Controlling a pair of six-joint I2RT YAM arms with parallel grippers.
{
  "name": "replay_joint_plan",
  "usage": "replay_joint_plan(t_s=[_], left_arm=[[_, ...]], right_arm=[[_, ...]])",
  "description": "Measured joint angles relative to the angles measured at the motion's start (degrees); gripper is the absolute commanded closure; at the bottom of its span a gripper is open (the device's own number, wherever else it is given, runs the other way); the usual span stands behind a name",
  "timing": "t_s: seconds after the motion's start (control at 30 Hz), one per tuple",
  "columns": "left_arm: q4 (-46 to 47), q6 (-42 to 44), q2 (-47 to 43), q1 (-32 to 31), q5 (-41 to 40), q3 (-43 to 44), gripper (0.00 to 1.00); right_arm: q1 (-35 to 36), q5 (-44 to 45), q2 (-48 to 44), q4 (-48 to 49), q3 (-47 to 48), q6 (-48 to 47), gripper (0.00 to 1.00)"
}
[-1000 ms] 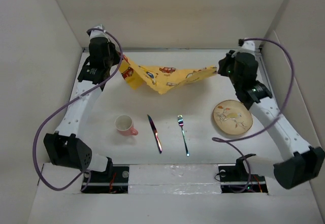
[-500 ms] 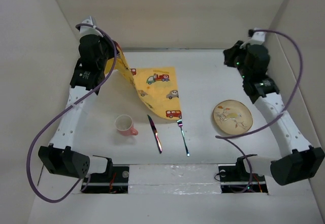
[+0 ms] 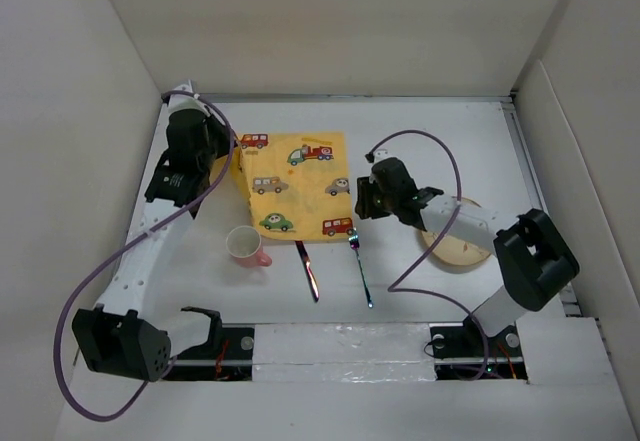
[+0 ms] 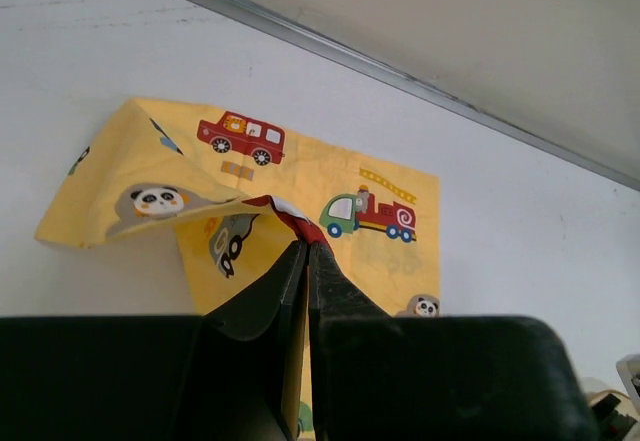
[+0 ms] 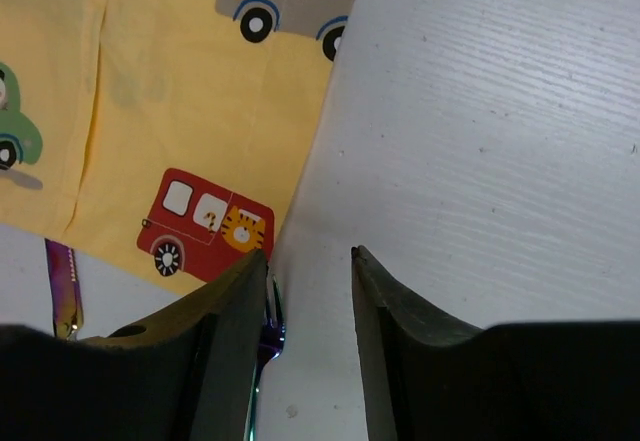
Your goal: Set the dinner table for one person
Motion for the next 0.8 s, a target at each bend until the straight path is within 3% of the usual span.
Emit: replay_joint_plan(t_s=[0.27, 0.8], left_arm=[[2.32, 0.00, -3.76, 0.00, 1.07, -2.60, 1.00], [3.32, 0.00, -3.80, 0.00, 2.86, -4.63, 1.00]], right_arm=[[-1.33, -2.56, 7.10, 5.27, 0.46, 2.49, 0.47], [-8.76, -21.42, 12.17, 24.68, -5.57, 13.77, 0.51]])
